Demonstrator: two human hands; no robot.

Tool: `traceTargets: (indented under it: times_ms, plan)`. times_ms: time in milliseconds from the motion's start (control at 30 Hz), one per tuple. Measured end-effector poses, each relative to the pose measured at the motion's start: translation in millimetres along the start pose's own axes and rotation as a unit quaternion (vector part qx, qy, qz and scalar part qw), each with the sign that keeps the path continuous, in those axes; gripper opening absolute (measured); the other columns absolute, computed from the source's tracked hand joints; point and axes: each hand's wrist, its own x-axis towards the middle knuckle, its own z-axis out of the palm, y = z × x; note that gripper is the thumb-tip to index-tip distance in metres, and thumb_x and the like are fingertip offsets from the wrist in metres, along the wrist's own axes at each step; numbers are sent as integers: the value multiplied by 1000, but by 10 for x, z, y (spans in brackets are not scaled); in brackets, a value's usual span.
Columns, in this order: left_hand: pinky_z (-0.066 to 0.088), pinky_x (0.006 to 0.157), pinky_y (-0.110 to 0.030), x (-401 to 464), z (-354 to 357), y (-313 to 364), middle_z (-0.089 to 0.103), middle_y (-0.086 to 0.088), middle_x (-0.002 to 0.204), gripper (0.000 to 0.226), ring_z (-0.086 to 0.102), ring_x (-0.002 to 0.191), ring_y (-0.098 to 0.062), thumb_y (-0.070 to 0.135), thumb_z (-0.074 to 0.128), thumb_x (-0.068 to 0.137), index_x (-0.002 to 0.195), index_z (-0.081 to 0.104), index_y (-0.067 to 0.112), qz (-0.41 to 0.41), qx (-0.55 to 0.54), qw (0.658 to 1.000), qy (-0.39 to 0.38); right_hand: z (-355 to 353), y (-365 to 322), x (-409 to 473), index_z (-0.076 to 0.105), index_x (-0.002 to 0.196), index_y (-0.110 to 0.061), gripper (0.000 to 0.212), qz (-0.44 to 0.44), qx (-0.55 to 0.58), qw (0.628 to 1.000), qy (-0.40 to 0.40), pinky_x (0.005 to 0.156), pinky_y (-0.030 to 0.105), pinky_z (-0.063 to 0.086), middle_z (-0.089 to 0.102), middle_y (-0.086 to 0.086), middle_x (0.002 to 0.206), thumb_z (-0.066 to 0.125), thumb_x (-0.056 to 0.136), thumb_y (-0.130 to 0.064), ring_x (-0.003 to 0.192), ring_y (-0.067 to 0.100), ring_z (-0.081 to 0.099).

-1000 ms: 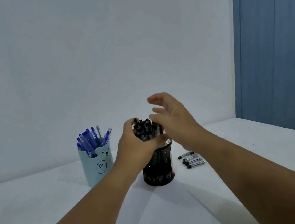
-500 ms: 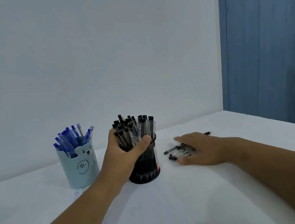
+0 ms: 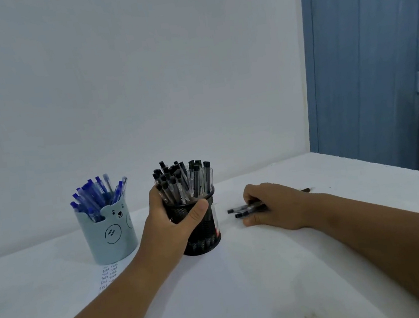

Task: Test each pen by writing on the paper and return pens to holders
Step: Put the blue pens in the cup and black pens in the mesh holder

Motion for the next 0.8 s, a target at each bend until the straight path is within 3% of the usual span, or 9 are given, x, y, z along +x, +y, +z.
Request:
traceTargets:
  times_ms: [133, 267, 367, 500, 600, 700, 800]
  plan:
    - [47, 109, -44, -8, -5, -18, 67, 20, 123, 86, 61, 119, -2, 66, 80, 58, 133, 45, 39, 1, 3, 1000, 1, -9, -44, 30, 56, 103, -22, 39, 1, -18, 1000, 8, 78, 33, 45, 58, -7, 95, 63, 90, -59, 86, 14, 52]
    - [46, 110, -44, 3, 1, -23, 67, 20, 123, 85, 61, 119, -2, 66, 79, 59, 132, 46, 39, 6, -1, 1000, -1, -37, -63, 36, 52, 91, -16, 41, -2, -45, 999, 17, 66, 28, 37, 54, -3, 86, 64, 91, -55, 74, 12, 47]
    - [46, 109, -43, 5, -3, -31, 68, 21, 123, 84, 61, 118, -1, 66, 78, 59, 132, 46, 39, 8, -2, 1000, 0, -37, -76, 0, 49, 91, -21, 32, -16, -25, 999, 30, 61, 24, 35, 54, -9, 77, 64, 94, -48, 68, 6, 47]
    - [46, 110, -42, 2, -4, -35, 68, 20, 123, 85, 61, 119, -1, 66, 78, 59, 133, 46, 39, 6, -7, 1000, -1, -53, -54, 5, 51, 104, -27, 28, -12, -28, 998, 56, 70, 33, 44, 60, -9, 83, 62, 94, -51, 77, 13, 52]
    - [46, 109, -42, 8, 2, -36, 68, 21, 122, 86, 61, 118, 0, 66, 77, 60, 134, 45, 39, 9, -7, 1000, -1, -66, -60, 13, 55, 109, -25, 32, -9, -47, 991, 121, 69, 28, 42, 59, -10, 81, 63, 94, -51, 75, 14, 52]
    - [46, 109, -42, 8, 7, -33, 68, 22, 121, 83, 62, 117, 1, 66, 78, 59, 131, 45, 41, 11, -12, 1000, -3, -144, -126, 54, 59, 101, -21, 27, -3, 67, 965, 253, 57, 19, 38, 59, -8, 70, 71, 90, -43, 59, 9, 49]
    - [46, 110, -44, 9, 8, -23, 67, 21, 123, 87, 60, 118, 1, 68, 78, 58, 134, 43, 41, 17, -2, 1000, 3, -159, -134, 72, 61, 99, -21, 28, -10, 90, 965, 247, 54, 19, 37, 59, -9, 66, 75, 87, -41, 59, 6, 51]
